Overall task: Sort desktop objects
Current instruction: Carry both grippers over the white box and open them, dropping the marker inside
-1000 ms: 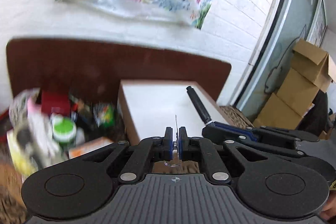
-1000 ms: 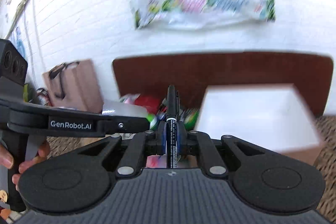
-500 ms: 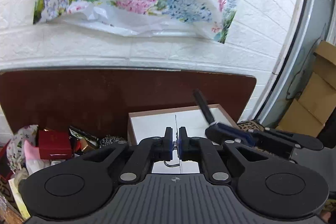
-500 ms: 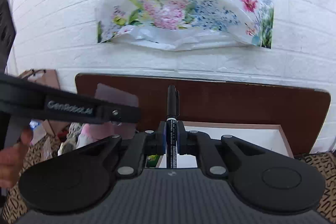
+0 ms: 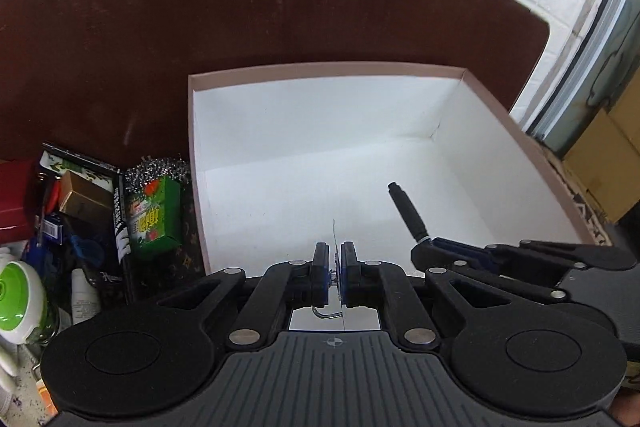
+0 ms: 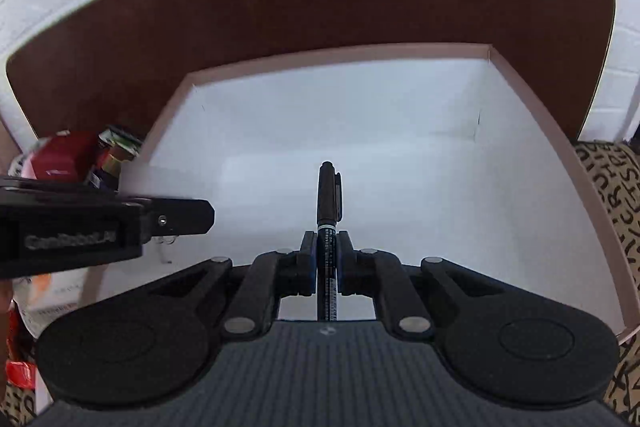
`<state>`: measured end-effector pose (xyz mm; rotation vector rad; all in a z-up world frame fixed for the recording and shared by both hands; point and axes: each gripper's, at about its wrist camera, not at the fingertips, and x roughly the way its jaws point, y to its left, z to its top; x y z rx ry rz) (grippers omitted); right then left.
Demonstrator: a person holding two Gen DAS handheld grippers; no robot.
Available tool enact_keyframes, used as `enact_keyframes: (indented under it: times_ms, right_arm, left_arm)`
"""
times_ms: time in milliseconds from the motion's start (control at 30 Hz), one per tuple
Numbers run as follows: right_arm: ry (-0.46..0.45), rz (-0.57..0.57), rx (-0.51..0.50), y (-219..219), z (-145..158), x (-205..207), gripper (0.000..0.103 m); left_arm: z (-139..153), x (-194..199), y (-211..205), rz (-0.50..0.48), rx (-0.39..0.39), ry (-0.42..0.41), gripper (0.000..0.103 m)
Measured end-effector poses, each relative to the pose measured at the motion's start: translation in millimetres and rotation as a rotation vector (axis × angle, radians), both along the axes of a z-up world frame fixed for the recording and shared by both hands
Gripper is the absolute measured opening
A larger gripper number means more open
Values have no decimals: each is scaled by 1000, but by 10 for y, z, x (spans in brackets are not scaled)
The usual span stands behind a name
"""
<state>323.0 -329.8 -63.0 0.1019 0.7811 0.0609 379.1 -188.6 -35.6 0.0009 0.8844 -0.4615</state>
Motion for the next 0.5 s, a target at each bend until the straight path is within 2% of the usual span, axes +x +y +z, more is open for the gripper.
enact_keyframes:
  times_ms: [33,67,133,200,233,267,300,367,400,467,500]
  right_arm:
    - [5,4,-8,0,-14,9,11]
    - [5,5,-14,-3,-25,16,11]
    - [6,7,-22,-10,-42,34,11]
    - [13,7,-34,9,-60,64,11]
    - [12,7,-38,9,-59,85,12]
    - [9,8,-41,12,-65,84,17]
    - [8,9,-41,14,-60,94,24]
    - [-6,6,-41,14,-52,78,53]
    - [-19,8,-41,23,-38,59,60]
    - [-46,14,-48,32,-1,18,87]
    - [-63,20,-50,39,20,-13,92]
  left_arm:
    - [-17,14,0,1,4,1,8]
    - [-32,23,-1,3,8,0,16]
    - [-36,19,5,29,27,-21,48]
    - [-13,-23,6,37,59,-66,73]
    - [8,-35,0,29,69,-89,78]
    - [22,-63,-6,16,74,-104,82]
    - [42,-73,-18,16,82,-112,89]
    - [91,-115,-31,14,80,-138,95]
    - [107,-131,-22,15,73,-147,99]
    - [164,-169,-17,19,57,-146,101]
    - [184,-184,-9,22,50,-141,101]
